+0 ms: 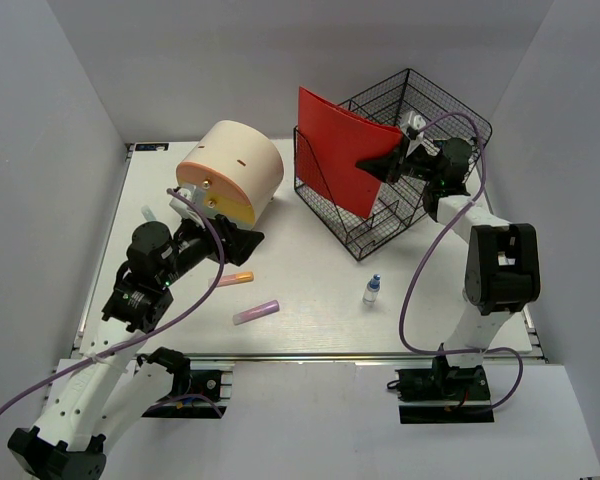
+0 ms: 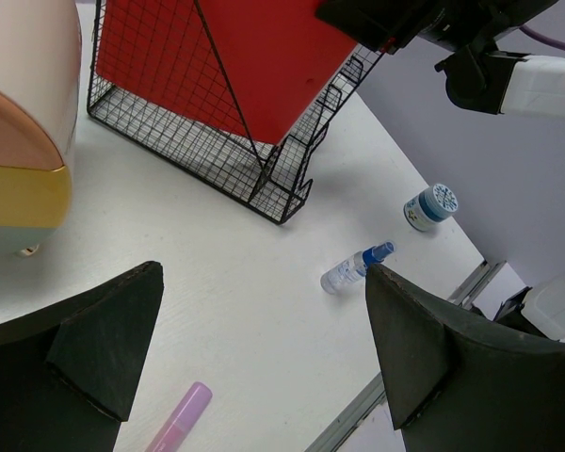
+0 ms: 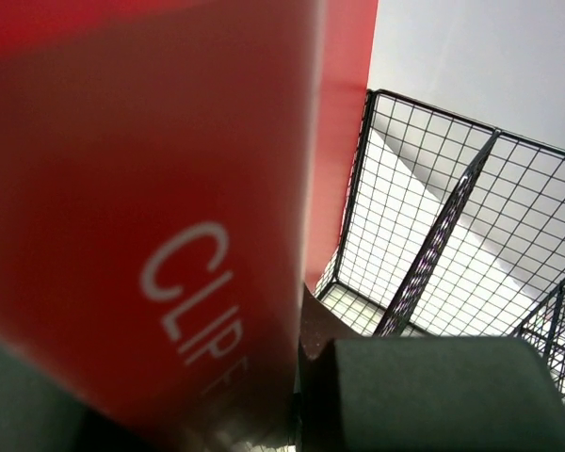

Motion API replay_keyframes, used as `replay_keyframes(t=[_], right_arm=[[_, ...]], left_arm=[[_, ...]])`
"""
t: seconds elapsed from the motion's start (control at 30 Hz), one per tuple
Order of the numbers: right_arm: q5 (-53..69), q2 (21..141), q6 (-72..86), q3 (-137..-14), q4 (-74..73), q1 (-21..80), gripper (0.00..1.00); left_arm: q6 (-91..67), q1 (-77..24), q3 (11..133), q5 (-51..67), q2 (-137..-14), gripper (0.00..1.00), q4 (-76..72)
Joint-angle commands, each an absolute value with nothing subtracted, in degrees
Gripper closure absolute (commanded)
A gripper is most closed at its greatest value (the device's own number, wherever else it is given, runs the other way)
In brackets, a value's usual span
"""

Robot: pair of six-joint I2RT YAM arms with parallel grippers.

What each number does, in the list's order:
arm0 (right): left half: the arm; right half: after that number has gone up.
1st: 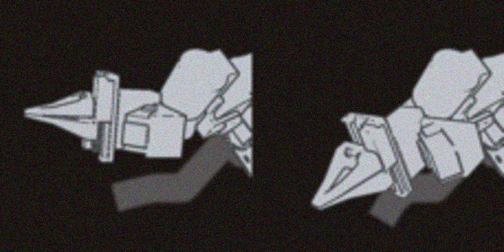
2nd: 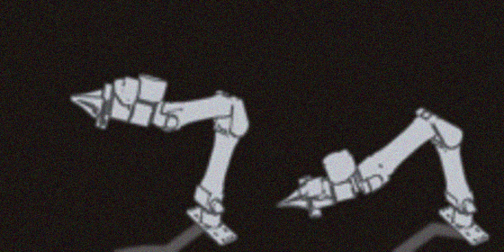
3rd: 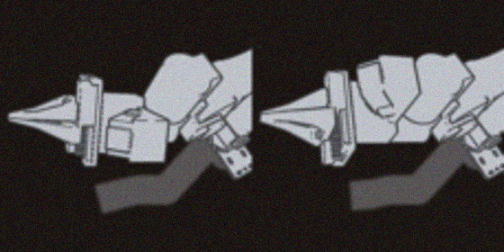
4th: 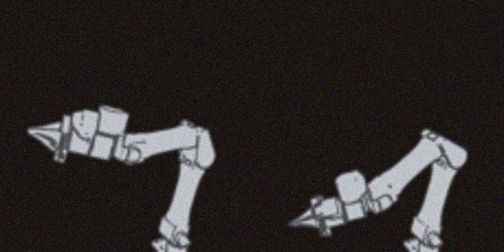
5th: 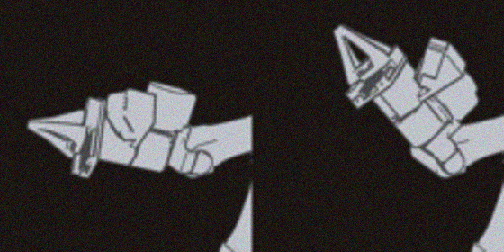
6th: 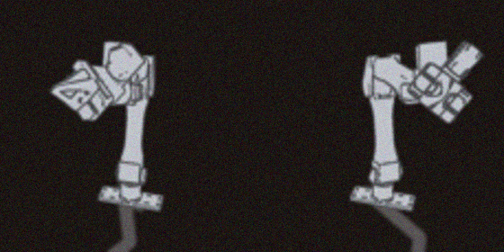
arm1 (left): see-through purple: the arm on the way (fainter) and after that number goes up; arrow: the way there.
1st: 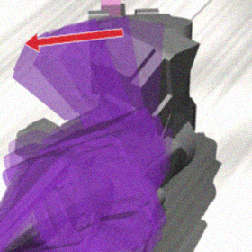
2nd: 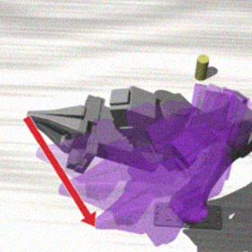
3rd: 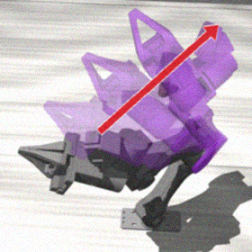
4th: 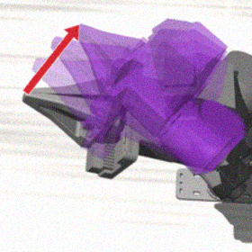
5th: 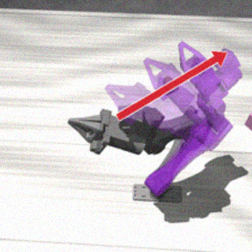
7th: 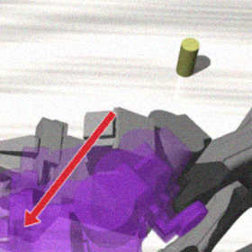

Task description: Organize the desk

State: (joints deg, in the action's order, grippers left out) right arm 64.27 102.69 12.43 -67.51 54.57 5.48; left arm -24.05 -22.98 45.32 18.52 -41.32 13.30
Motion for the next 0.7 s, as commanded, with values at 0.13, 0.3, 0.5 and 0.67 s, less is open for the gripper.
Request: replay_keyframes(t=[0.13,0.3,0.5,0.67], right_arm=[[66.4,100.0,1.4,-65.8,49.1,4.7,0.91],[65.3,99.0,-2.7,-64.4,45.3,4.9,0.78],[63.9,97.2,-4.5,-62.7,43.1,5.0,0.49],[62.1,94.2,-7.1,-63.1,38.1,5.0,0.11]], left_arm=[[-24.2,-22.8,45.6,18.9,-40.6,0.02,13.0],[-24.5,-22.8,45.8,18.7,-40.6,0.02,12.7],[-24.5,-22.8,46.6,17.5,-40.4,0.02,13.9],[-24.4,-22.8,48.1,15.6,-40.5,0.02,16.1]])
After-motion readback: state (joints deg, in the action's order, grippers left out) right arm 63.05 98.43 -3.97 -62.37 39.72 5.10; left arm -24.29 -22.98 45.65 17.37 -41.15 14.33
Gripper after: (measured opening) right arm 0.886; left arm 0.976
